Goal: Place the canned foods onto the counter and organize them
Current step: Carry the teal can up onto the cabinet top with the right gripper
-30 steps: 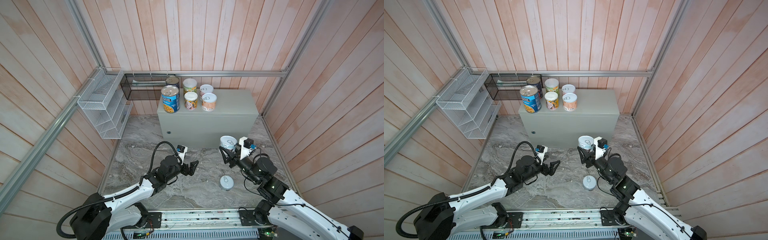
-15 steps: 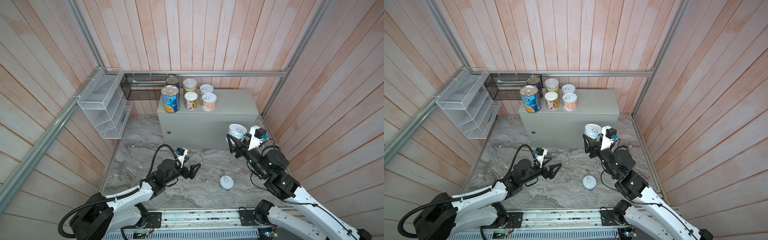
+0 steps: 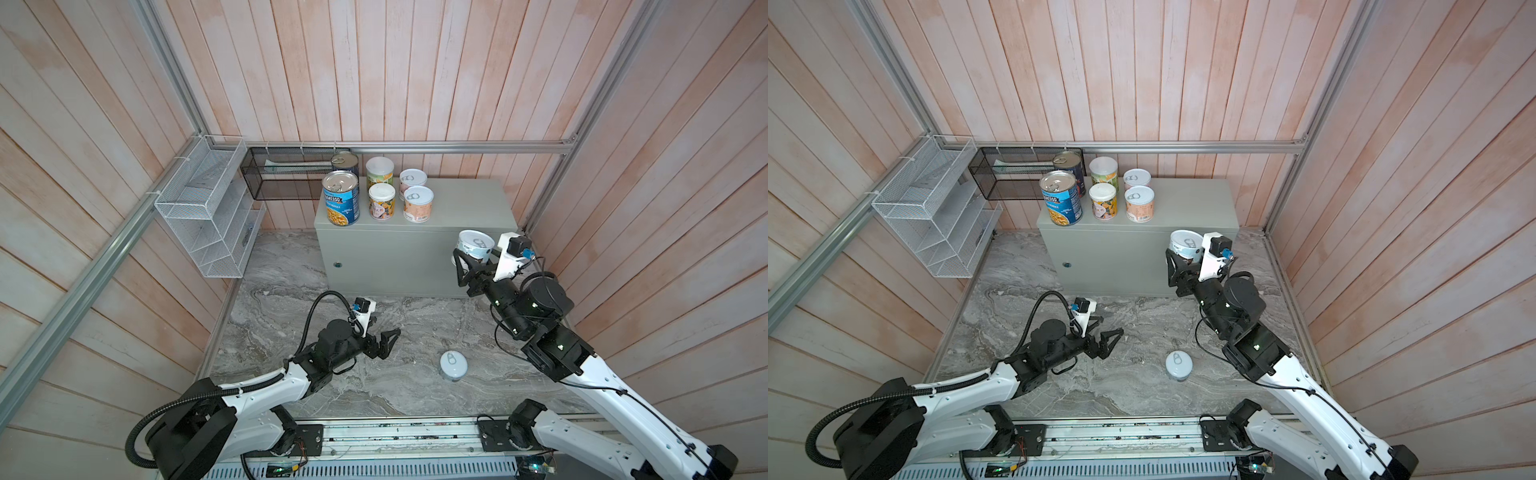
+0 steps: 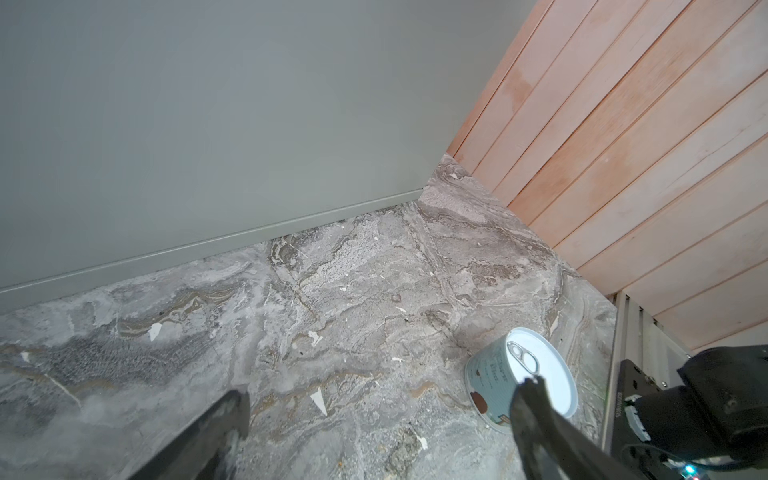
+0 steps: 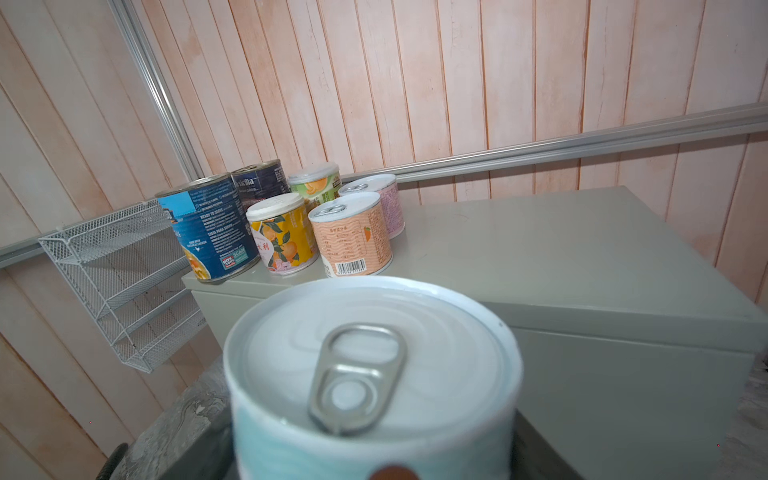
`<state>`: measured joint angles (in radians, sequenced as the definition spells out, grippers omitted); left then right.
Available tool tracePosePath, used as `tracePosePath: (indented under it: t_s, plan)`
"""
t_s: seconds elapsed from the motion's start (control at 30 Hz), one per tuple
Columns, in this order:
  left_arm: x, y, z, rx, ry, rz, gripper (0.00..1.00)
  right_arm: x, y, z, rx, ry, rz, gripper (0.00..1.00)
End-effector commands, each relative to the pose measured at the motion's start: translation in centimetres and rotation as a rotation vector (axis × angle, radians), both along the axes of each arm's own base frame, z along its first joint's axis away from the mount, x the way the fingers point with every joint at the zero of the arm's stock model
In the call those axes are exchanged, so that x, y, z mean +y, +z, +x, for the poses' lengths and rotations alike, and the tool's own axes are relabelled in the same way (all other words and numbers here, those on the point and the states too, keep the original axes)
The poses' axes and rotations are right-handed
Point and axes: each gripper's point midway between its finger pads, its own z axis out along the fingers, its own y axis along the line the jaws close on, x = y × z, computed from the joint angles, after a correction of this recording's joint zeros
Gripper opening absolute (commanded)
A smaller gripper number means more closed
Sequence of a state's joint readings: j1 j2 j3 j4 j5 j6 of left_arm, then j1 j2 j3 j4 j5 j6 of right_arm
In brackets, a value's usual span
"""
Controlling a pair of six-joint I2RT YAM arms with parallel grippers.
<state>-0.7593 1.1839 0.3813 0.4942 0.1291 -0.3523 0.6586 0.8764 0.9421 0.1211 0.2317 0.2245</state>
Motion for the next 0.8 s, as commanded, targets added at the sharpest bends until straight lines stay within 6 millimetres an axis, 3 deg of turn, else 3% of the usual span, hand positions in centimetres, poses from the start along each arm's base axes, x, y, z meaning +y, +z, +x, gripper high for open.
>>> tracePosePath:
  t_s: [0.0, 0.77]
  plan:
    - [0.0, 0.4, 0.6, -0.032, 0.014, 0.006, 1.0, -0.6, 6.3, -0.5, -0.156, 0.041, 0.093, 0.66]
    - [0.0, -0.3, 1.1, -0.032, 0.025, 0.041, 1.0, -0.2, 11.6, 5.6, -0.258, 0.032, 0.005, 0.67]
